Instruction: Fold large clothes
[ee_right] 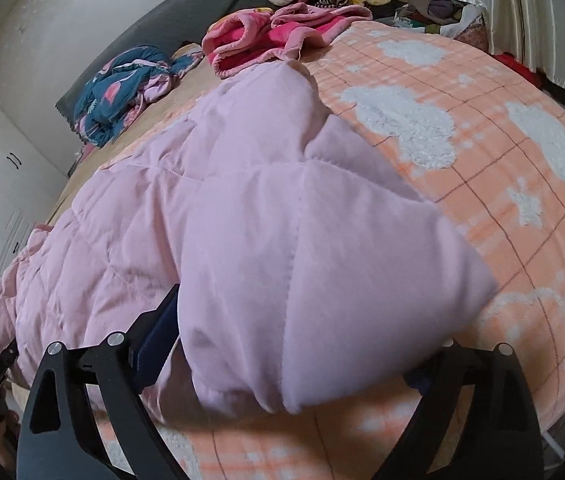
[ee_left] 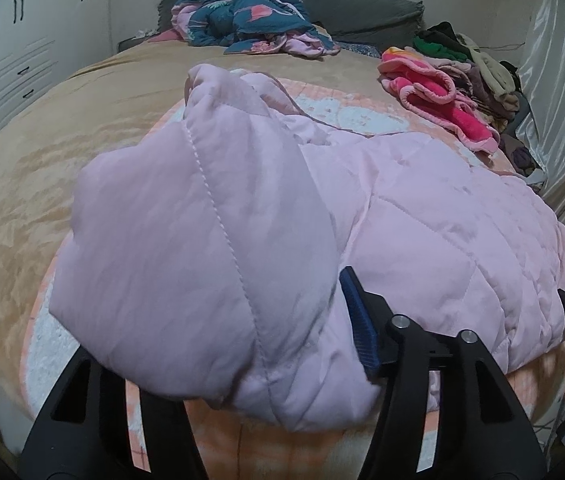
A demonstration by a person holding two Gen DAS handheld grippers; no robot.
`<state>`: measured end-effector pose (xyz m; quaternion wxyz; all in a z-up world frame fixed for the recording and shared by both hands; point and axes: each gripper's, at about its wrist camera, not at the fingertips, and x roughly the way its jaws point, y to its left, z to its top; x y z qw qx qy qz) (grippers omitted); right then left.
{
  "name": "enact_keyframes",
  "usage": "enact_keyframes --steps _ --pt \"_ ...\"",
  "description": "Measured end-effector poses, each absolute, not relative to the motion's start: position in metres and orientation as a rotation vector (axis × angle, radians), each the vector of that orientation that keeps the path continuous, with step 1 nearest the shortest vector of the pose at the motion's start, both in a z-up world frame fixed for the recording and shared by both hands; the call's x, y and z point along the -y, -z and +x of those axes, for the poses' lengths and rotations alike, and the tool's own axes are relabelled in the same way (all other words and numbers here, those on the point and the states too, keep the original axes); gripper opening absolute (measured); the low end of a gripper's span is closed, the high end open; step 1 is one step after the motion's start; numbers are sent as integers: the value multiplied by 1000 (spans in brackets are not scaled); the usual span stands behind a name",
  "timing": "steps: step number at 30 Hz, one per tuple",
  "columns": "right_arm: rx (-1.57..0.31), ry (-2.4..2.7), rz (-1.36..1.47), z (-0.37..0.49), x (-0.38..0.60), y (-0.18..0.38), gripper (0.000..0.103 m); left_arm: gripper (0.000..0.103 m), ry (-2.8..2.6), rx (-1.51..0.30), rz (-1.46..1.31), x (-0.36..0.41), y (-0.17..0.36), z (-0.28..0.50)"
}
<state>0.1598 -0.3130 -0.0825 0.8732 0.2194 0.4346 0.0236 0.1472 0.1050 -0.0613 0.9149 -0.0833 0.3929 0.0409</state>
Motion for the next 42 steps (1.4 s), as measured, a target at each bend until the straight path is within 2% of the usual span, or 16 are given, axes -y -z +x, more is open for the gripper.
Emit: enact_keyframes --steps 5,11,15,26,37,42 --pt "-901 -40 440 143 322 79 98 68 -85 -823 -199 -110 60 139" --pt "-883 -17 403 117 331 70 99 87 -107 -812 -218 -119 58 118" --pt "-841 15 349 96 334 55 99 94 -117 -798 -223 -123 52 100" --pt "-692 -8 215 59 319 -3 99 94 -111 -701 -210 -120 11 62" --pt "-539 -140 72 23 256 -61 99 94 -56 -618 -186 -97 -27 32" --pt "-526 -184 33 8 228 -71 99 94 -21 -600 -173 -84 -32 19"
